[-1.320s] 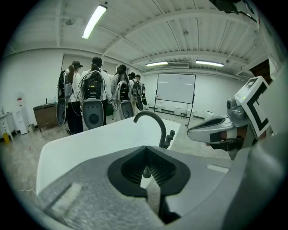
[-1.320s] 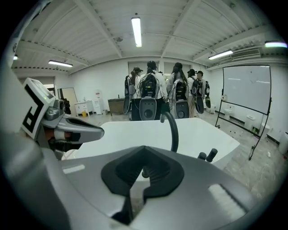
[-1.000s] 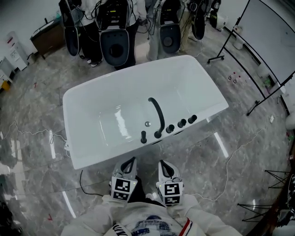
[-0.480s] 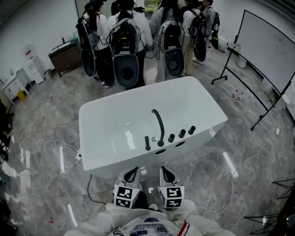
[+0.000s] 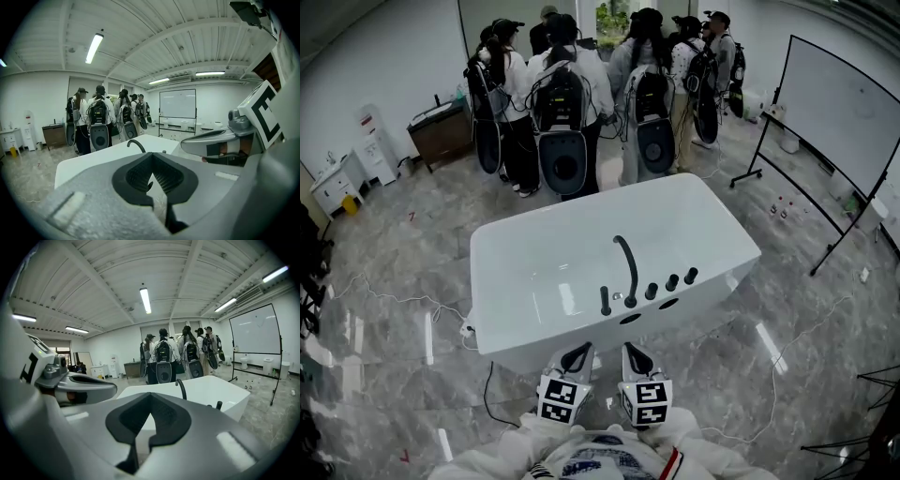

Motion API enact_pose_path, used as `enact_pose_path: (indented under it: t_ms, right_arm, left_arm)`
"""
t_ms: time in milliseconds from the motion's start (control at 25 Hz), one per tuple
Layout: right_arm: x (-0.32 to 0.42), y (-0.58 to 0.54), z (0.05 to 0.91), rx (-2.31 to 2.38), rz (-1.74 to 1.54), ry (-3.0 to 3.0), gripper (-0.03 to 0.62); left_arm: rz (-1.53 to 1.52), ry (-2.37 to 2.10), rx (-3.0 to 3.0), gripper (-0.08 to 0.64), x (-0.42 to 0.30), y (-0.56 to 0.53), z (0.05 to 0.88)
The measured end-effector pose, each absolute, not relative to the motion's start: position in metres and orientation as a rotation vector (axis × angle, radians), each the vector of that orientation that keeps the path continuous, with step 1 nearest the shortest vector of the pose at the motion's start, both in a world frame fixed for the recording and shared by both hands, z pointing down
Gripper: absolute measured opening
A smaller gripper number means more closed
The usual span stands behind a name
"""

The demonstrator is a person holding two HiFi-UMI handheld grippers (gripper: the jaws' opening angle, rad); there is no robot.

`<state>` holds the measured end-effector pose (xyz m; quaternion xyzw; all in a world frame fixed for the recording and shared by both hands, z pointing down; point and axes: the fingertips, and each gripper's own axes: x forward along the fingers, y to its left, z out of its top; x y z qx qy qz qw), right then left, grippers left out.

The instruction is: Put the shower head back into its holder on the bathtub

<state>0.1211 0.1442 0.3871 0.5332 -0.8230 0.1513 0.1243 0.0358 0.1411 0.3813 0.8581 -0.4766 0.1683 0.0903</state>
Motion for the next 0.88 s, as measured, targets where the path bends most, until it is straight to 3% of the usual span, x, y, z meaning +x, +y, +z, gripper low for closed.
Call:
enact_pose_path:
  t_ms: [880]
  right_arm:
    - [0.093, 0.155, 0.380, 1.624, 0.438, -2.326, 0.005]
  left_arm:
    - [0.448, -1.359, 2.550, 0.000, 0.000, 0.150, 0.376]
